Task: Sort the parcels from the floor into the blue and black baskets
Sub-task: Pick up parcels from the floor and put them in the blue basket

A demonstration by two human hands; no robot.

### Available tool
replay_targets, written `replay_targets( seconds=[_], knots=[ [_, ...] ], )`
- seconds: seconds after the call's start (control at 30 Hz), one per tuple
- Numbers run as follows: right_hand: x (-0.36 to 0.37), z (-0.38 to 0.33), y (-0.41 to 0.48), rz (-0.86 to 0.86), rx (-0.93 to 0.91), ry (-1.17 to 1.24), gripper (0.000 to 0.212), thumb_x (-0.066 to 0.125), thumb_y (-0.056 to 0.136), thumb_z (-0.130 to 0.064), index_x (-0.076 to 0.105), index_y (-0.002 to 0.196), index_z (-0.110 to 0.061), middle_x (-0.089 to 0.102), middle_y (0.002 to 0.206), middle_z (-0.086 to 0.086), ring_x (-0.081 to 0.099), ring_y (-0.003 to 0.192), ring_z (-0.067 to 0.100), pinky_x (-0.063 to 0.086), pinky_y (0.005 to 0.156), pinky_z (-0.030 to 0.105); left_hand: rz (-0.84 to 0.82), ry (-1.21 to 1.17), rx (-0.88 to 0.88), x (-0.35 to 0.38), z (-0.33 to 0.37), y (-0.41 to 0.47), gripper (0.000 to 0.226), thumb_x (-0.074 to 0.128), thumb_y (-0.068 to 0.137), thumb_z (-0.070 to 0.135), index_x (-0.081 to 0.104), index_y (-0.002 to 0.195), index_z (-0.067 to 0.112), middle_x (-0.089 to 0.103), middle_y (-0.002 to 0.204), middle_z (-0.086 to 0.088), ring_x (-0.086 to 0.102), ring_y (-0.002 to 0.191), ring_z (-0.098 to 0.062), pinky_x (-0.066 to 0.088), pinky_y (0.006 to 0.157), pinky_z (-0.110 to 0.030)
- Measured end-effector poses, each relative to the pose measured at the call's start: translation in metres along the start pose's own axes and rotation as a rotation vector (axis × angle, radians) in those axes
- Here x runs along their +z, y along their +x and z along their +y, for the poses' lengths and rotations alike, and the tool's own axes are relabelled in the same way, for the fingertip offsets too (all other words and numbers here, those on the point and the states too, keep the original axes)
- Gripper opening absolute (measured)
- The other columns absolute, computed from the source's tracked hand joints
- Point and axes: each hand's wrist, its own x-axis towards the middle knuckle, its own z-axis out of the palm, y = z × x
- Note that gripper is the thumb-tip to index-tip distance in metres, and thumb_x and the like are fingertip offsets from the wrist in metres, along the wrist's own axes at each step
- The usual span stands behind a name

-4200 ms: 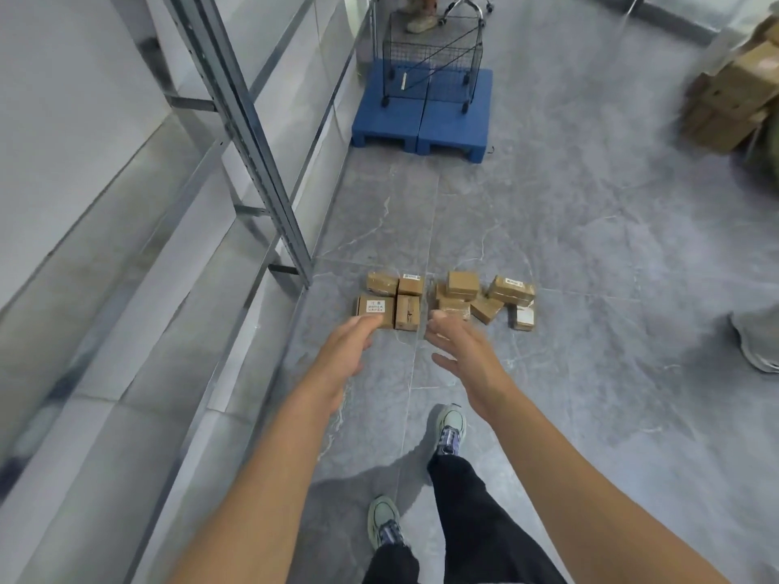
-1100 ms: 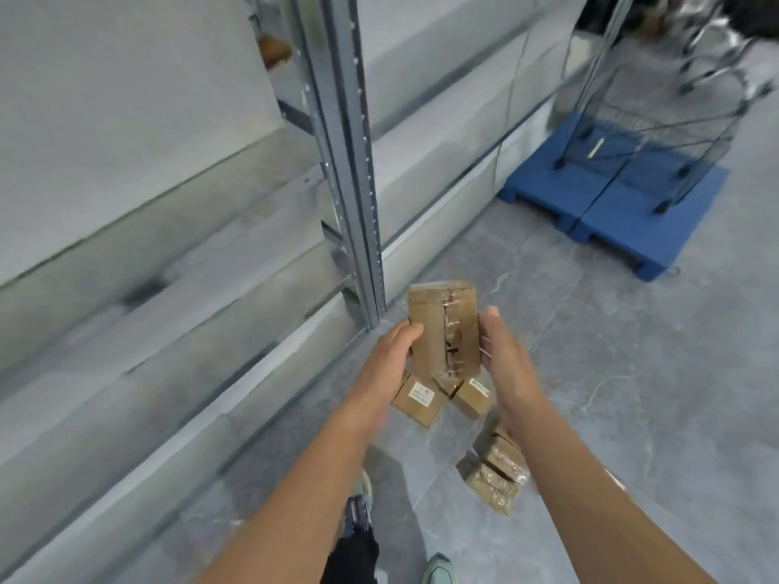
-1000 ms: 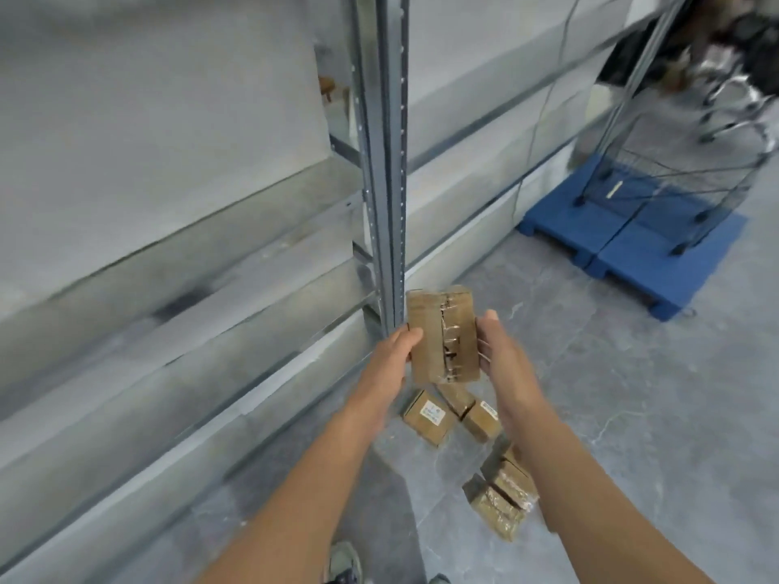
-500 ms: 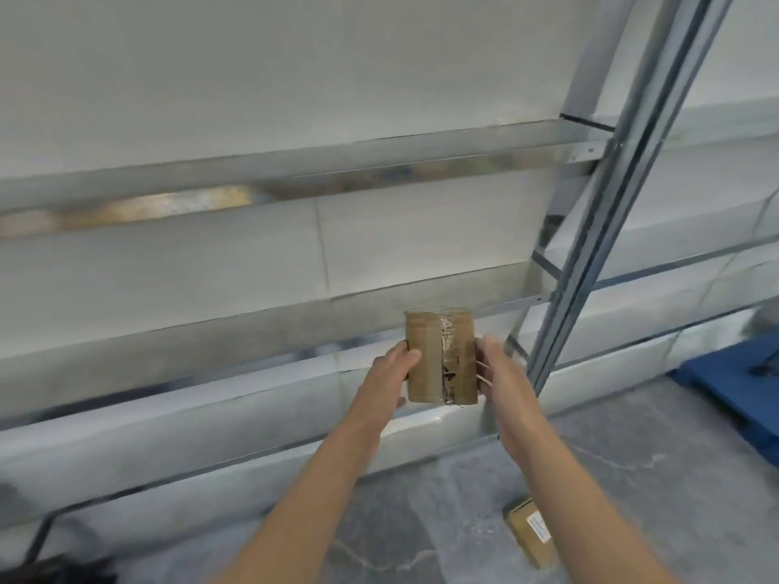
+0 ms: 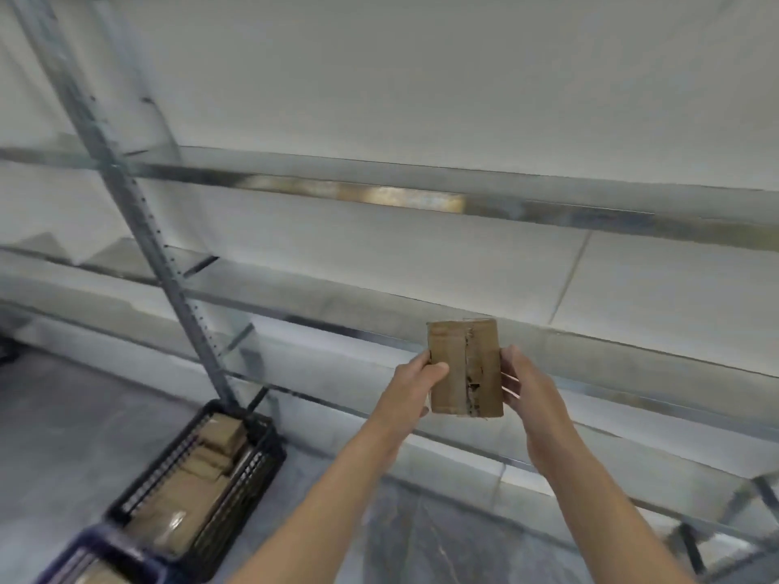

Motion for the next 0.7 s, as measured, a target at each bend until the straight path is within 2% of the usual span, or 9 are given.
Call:
replay_targets(
  seconds=[0.1,0.2,0.27,0.37,0.43,0.53,0.63,0.67,0.7],
  knots=[
    [0.035,-0.001,0.008,-0.138,-0.011,-0.020,0.047,0.033,0.113,-0.045,0.077,0.106,-0.029,0.075,0.112,-0.006,0.066,0.113,0.015,0.049,0.105,0.041,0.153,-0.043,-0.024,-0.027,-0.005,-0.016,0.018,0.047,0.108,0.043,0.057,0.114,0.056,0.059,0.131,0.017,0.055,0.122,-0.002,0.045,0.101,-0.033],
    [0.067,-0.005,0.010,-0.290,-0.017,-0.026,0.044,0.033,0.114,-0.042,0.075,0.107,-0.028,0.074,0.113,-0.004,0.067,0.111,0.014,0.050,0.093,0.032,0.306,-0.081,-0.048,-0.047,-0.004,-0.041,0.027,0.045,0.110,0.032,0.056,0.104,0.055,0.061,0.107,0.028,0.060,0.095,0.013,0.048,0.080,-0.017],
    [0.085,-0.007,0.009,-0.387,-0.022,-0.038,0.043,0.034,0.114,-0.041,0.075,0.105,-0.029,0.076,0.110,-0.005,0.069,0.106,0.013,0.050,0.085,0.028,0.390,-0.105,-0.062,-0.055,-0.005,-0.058,0.029,0.045,0.111,0.028,0.053,0.101,0.054,0.060,0.103,0.026,0.060,0.086,0.014,0.048,0.075,-0.015],
    [0.106,-0.004,0.004,-0.538,-0.036,-0.073,0.046,0.035,0.113,-0.042,0.078,0.102,-0.030,0.079,0.107,-0.004,0.071,0.104,0.014,0.052,0.089,0.032,0.523,-0.138,-0.067,-0.063,-0.013,-0.081,0.029,0.048,0.110,0.030,0.049,0.097,0.056,0.053,0.105,0.030,0.053,0.096,0.009,0.046,0.090,-0.026],
    [0.119,0.001,0.000,-0.621,-0.026,-0.084,0.049,0.033,0.114,-0.044,0.079,0.105,-0.030,0.080,0.107,-0.005,0.072,0.107,0.016,0.052,0.093,0.035,0.602,-0.154,-0.055,-0.065,-0.019,-0.096,0.029,0.048,0.110,0.029,0.050,0.097,0.055,0.056,0.102,0.032,0.053,0.093,0.014,0.046,0.089,-0.022],
    [0.139,0.009,-0.009,-0.714,-0.001,-0.107,0.051,0.032,0.114,-0.044,0.078,0.110,-0.025,0.080,0.105,-0.008,0.072,0.109,0.014,0.053,0.093,0.032,0.686,-0.196,-0.072,-0.067,-0.028,-0.119,0.032,0.049,0.110,0.030,0.054,0.096,0.059,0.062,0.103,0.035,0.058,0.091,0.022,0.045,0.084,-0.015],
    [0.161,0.017,-0.024,-0.804,0.022,-0.129,0.049,0.032,0.114,-0.043,0.077,0.107,-0.027,0.081,0.097,-0.013,0.073,0.101,0.006,0.052,0.081,0.023,0.762,-0.258,-0.108,-0.074,-0.043,-0.140,0.040,0.052,0.106,0.043,0.060,0.088,0.077,0.059,0.136,0.014,0.058,0.114,0.004,0.047,0.090,-0.022],
    [0.169,0.020,-0.029,-0.832,0.027,-0.134,0.048,0.032,0.115,-0.042,0.077,0.108,-0.026,0.081,0.095,-0.013,0.073,0.096,0.003,0.053,0.075,0.018,0.790,-0.276,-0.116,-0.078,-0.047,-0.147,0.037,0.052,0.106,0.042,0.061,0.091,0.075,0.062,0.135,0.014,0.061,0.112,0.004,0.049,0.084,-0.018],
    [0.177,0.023,-0.034,-0.859,0.029,-0.139,0.048,0.032,0.115,-0.041,0.077,0.110,-0.024,0.081,0.095,-0.012,0.074,0.091,0.001,0.053,0.070,0.015,0.821,-0.280,-0.128,-0.083,-0.053,-0.155,0.034,0.051,0.107,0.039,0.062,0.095,0.068,0.068,0.124,0.021,0.064,0.104,0.008,0.050,0.076,-0.013]
  ],
)
